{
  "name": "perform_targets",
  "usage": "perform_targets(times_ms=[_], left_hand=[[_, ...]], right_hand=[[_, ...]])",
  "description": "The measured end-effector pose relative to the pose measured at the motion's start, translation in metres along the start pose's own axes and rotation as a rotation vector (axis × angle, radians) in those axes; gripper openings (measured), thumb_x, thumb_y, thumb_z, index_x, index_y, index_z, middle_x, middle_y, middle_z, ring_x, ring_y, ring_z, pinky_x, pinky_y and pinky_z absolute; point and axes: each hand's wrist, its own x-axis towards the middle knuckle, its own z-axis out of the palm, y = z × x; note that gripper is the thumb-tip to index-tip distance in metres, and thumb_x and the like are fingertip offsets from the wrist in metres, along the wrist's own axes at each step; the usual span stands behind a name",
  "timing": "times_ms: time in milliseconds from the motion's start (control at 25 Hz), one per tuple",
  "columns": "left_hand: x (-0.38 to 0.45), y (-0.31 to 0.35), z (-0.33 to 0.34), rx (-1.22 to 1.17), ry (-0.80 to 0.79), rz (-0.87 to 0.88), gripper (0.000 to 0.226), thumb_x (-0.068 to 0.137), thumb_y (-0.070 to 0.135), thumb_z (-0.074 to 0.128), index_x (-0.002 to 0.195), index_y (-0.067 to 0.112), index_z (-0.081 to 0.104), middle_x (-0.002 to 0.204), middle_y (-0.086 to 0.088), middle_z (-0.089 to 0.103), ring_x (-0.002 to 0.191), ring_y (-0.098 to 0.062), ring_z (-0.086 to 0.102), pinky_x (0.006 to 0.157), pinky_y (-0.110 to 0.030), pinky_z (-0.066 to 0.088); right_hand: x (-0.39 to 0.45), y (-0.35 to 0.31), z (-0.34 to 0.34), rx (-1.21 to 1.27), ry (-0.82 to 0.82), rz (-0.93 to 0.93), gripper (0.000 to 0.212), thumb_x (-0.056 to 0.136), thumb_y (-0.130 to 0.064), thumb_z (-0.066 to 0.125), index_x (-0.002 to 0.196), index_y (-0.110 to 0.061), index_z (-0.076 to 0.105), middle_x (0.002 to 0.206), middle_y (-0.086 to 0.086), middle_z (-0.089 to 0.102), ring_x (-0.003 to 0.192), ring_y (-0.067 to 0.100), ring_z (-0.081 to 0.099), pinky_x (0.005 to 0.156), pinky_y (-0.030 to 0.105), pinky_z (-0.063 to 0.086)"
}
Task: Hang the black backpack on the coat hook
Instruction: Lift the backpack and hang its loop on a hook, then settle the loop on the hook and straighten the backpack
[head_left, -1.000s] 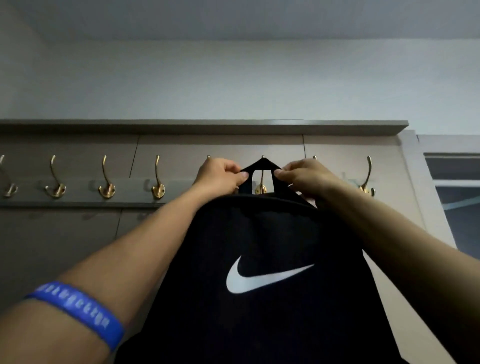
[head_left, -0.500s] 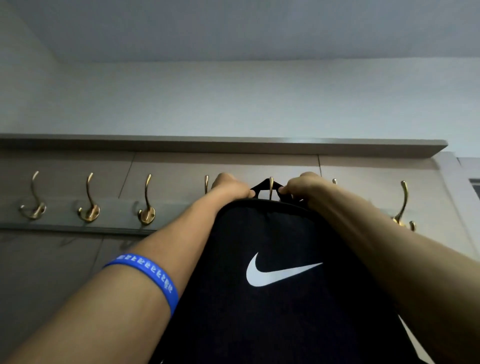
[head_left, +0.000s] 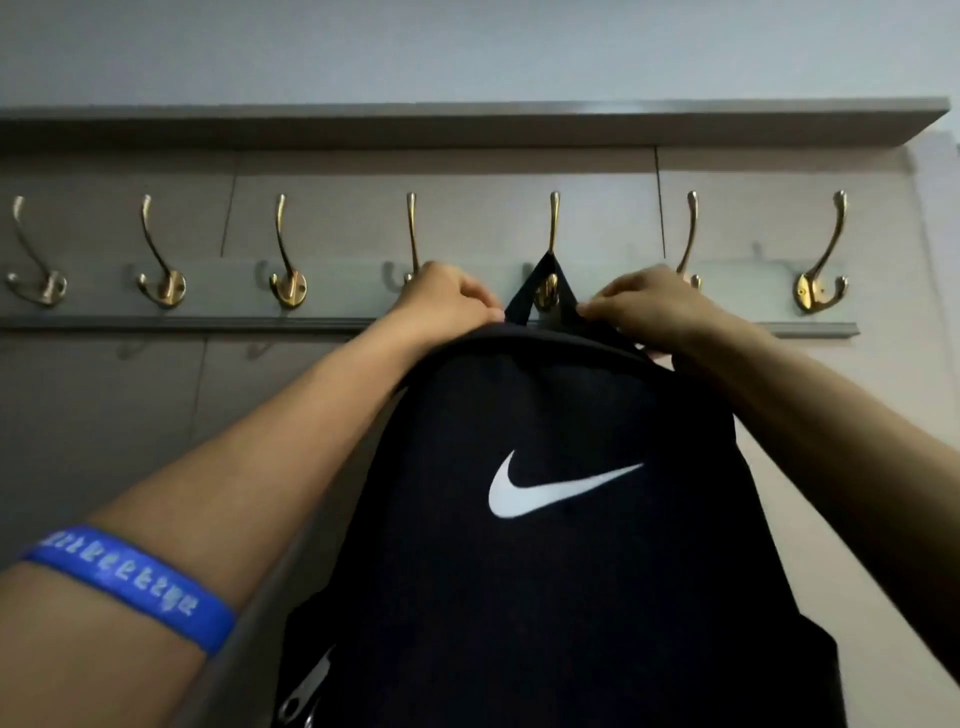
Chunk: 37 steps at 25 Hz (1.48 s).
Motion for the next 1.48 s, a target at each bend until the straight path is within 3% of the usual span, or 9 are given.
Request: perform_targets(times_ms=[120, 280, 440, 640, 720, 880, 1240, 1400, 1480], left_hand=[[-0.048, -0.018, -0.006, -0.265, 0.077, 0.086, 0.026, 0.095, 0.014, 0.055, 0.112, 0.008, 0.074, 0.114, -0.012, 0.074, 0.098, -0.015, 0.064, 0.08, -0.022, 0.051], [-0.132, -0.055, 0.001, -0.757, 0.001, 0.049, 0.039, 0.084, 0.058, 0.058, 0.103, 0.03, 0.077, 0.106, 0.005, 0.079, 0.1, -0.012, 0.073, 0.079, -0.027, 0.058], [-0.198, -0.095, 0.034, -0.472, 0.015, 0.01, 0.06, 0.069, 0.047, 0.077, 0.126, 0.043, 0.058, 0.128, 0.016, 0.066, 0.115, -0.005, 0.064, 0.1, -0.036, 0.051], [-0.259, -0.098, 0.042, -0.381, 0.199, -0.006, 0.037, 0.08, 0.048, 0.064, 0.116, 0.055, 0.061, 0.127, 0.034, 0.056, 0.115, 0.01, 0.056, 0.104, -0.032, 0.048], [-0.287, -0.095, 0.048, -0.378, 0.197, -0.077, 0.054, 0.08, 0.056, 0.061, 0.132, 0.047, 0.053, 0.143, 0.032, 0.044, 0.127, 0.014, 0.044, 0.113, -0.031, 0.039], [-0.346, -0.091, 0.069, -0.361, 0.041, -0.272, 0.092, 0.071, 0.065, 0.068, 0.148, 0.054, 0.018, 0.16, 0.02, 0.026, 0.146, -0.007, 0.029, 0.118, -0.043, 0.03], [-0.389, -0.096, 0.087, -0.336, 0.004, -0.514, 0.088, 0.076, 0.042, 0.075, 0.147, 0.05, 0.024, 0.138, 0.026, 0.045, 0.121, -0.002, 0.046, 0.102, -0.033, 0.042], [-0.394, -0.12, 0.099, -0.547, -0.016, -0.742, 0.07, 0.066, 0.033, 0.084, 0.119, 0.056, 0.046, 0.103, 0.035, 0.057, 0.085, 0.012, 0.054, 0.074, -0.017, 0.044], [-0.403, -0.145, 0.11, -0.476, -0.116, -0.799, 0.074, 0.07, 0.01, 0.078, 0.125, 0.048, 0.045, 0.11, 0.022, 0.06, 0.083, 0.008, 0.054, 0.066, -0.016, 0.041]], right_hand=[[-0.029, 0.013, -0.005, 0.088, 0.169, -0.078, 0.032, 0.09, -0.036, 0.068, 0.117, -0.02, 0.068, 0.106, 0.0, 0.069, 0.091, 0.015, 0.065, 0.079, 0.033, 0.053], [-0.096, 0.044, 0.005, 0.242, 0.268, -0.099, 0.058, 0.082, -0.063, 0.064, 0.128, -0.028, 0.061, 0.109, -0.016, 0.066, 0.1, 0.001, 0.064, 0.073, 0.022, 0.048], [-0.182, 0.087, 0.025, 0.337, 0.247, 0.058, 0.09, 0.069, -0.067, 0.075, 0.146, -0.043, 0.034, 0.127, -0.013, 0.059, 0.099, -0.001, 0.067, 0.075, 0.022, 0.054], [-0.256, 0.113, 0.034, 0.225, 0.319, 0.045, 0.091, 0.071, -0.066, 0.073, 0.148, -0.039, 0.031, 0.124, -0.015, 0.058, 0.103, -0.005, 0.061, 0.087, 0.023, 0.05], [-0.281, 0.119, 0.038, 0.202, 0.32, 0.023, 0.092, 0.072, -0.066, 0.072, 0.148, -0.04, 0.028, 0.136, -0.015, 0.053, 0.115, 0.0, 0.055, 0.095, 0.024, 0.045], [-0.33, 0.145, 0.065, 0.354, 0.19, 0.13, 0.092, 0.073, -0.061, 0.076, 0.149, -0.036, 0.03, 0.148, -0.012, 0.049, 0.132, 0.011, 0.052, 0.109, 0.043, 0.045], [-0.381, 0.171, 0.098, 0.306, 0.204, 0.274, 0.074, 0.079, -0.065, 0.065, 0.143, -0.032, 0.046, 0.136, -0.007, 0.062, 0.125, 0.016, 0.058, 0.101, 0.039, 0.052], [-0.395, 0.204, 0.113, 0.404, 0.239, 0.348, 0.063, 0.09, -0.028, 0.071, 0.146, -0.019, 0.044, 0.144, 0.004, 0.054, 0.131, 0.024, 0.052, 0.107, 0.046, 0.047], [-0.402, 0.231, 0.112, 0.447, 0.306, 0.452, 0.062, 0.091, -0.01, 0.066, 0.146, -0.019, 0.04, 0.149, 0.005, 0.048, 0.13, 0.025, 0.051, 0.104, 0.039, 0.047]])
